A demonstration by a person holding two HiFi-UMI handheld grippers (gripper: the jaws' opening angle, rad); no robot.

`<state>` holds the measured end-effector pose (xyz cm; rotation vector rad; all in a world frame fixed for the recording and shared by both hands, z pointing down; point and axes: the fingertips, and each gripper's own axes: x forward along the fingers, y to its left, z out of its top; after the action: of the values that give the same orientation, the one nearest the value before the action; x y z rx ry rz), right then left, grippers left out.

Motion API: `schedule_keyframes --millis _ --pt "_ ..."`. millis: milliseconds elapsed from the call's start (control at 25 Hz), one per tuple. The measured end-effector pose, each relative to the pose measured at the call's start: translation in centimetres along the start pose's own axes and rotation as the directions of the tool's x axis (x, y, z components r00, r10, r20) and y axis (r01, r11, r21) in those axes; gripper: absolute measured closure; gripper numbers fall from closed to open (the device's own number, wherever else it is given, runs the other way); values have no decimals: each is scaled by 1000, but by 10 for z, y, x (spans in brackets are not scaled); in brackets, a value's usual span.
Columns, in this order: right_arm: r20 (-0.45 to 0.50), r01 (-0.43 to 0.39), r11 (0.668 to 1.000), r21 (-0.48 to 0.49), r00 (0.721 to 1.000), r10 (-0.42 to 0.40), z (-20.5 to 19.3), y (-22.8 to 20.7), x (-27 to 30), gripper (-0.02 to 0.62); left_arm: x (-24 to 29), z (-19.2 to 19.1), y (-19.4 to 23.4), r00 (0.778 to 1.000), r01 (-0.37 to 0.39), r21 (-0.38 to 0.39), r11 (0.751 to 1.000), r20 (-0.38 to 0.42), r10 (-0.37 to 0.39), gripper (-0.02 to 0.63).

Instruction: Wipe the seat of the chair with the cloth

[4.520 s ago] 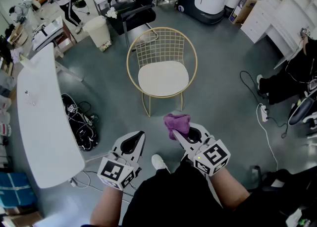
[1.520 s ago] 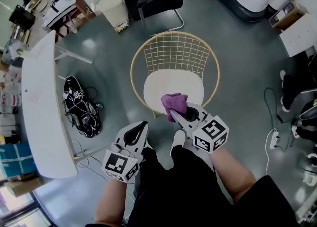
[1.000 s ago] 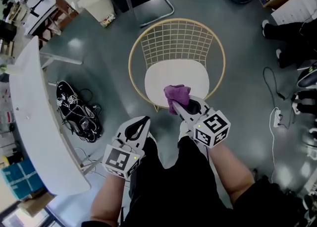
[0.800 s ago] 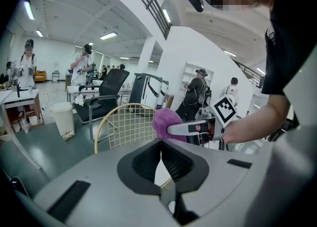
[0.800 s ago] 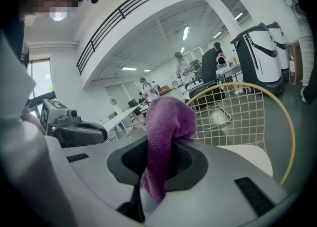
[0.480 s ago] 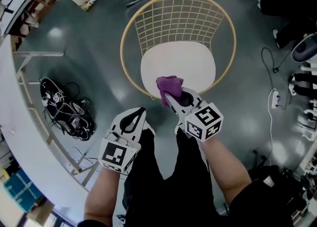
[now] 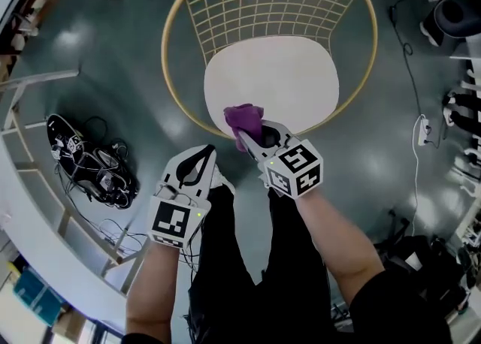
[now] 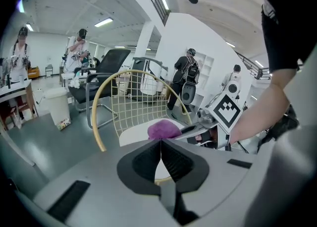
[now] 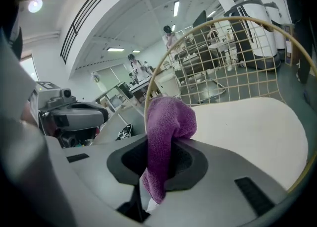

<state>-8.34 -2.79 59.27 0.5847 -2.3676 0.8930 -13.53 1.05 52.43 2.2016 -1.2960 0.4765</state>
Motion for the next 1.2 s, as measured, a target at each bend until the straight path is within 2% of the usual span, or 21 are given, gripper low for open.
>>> schedule_keyframes --millis 400,680,840,1040,1200 --pt "-30 11 1000 16 999 -10 -41 -16 48 518 29 -46 18 999 -6 11 1000 -48 7 588" --pt "-55 55 998 -13 997 -55 -64 -31 70 520 49 -64 18 998 8 -4 1000 -59 -8 588" --pt "-39 62 998 3 997 -62 -68 -41 71 520 65 -72 17 998 9 -18 1000 -66 -10 588" --pt "-43 54 998 -31 998 -55 -71 -49 69 521 82 -74 15 998 10 -34 999 -67 -13 588" --pt "-53 74 996 -59 996 -77 -75 -61 61 520 91 -81 13 995 7 -13 1000 -101 -9 588"
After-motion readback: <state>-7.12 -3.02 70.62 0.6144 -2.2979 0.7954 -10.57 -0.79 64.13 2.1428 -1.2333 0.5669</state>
